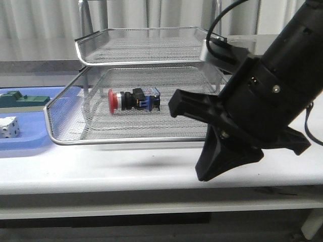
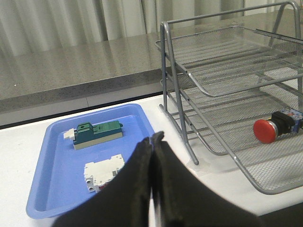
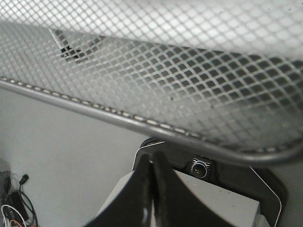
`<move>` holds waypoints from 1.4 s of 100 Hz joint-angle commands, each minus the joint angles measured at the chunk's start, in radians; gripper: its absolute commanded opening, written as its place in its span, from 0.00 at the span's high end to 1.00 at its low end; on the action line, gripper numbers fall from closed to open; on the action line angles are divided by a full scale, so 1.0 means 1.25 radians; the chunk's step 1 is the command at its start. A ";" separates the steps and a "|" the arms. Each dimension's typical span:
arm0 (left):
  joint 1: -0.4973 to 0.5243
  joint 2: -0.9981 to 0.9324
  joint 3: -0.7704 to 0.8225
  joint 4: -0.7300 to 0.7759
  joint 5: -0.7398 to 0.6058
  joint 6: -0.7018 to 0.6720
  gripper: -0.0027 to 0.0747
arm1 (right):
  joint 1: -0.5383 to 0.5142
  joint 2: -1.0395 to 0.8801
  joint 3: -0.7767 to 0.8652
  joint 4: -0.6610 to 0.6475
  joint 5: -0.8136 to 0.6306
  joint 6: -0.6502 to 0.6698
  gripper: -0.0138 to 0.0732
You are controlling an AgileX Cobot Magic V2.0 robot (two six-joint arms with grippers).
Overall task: Place button on rack with both arms
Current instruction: 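Bring the right gripper against the front of the middle tray, then push the middle tray back into the rack with the right gripper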
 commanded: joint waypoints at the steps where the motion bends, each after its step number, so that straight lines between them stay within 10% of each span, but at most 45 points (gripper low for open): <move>1: 0.001 0.008 -0.021 -0.009 -0.064 -0.009 0.99 | 0.005 -0.003 -0.031 0.014 -0.045 -0.009 0.92; 140: 0.001 0.008 -0.021 -0.009 -0.064 -0.009 0.99 | -0.028 0.255 -0.432 -0.143 -0.122 -0.019 0.92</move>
